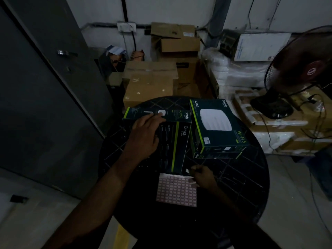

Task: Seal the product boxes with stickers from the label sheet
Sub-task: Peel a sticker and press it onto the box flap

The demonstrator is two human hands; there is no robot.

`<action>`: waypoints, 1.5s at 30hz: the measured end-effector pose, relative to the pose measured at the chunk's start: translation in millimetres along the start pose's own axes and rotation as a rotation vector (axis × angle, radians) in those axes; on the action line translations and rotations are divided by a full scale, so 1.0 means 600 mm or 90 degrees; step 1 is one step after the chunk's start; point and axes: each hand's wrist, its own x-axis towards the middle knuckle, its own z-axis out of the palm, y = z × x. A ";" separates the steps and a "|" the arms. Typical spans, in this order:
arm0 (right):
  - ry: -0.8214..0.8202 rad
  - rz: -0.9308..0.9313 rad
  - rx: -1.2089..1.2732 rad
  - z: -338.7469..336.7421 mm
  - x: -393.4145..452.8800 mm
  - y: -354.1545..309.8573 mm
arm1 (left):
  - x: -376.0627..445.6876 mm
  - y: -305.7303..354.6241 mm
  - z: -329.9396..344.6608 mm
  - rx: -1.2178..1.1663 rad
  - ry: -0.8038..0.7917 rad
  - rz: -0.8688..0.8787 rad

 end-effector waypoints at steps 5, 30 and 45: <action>-0.110 -0.165 0.164 0.005 -0.044 -0.113 | -0.005 -0.029 -0.006 -0.033 0.042 -0.005; 0.303 -0.611 -0.618 0.054 -0.103 -0.349 | -0.011 -0.054 -0.028 -0.215 0.101 0.013; 0.274 -0.619 -0.715 0.058 -0.105 -0.359 | 0.005 -0.065 -0.019 -0.160 0.072 0.011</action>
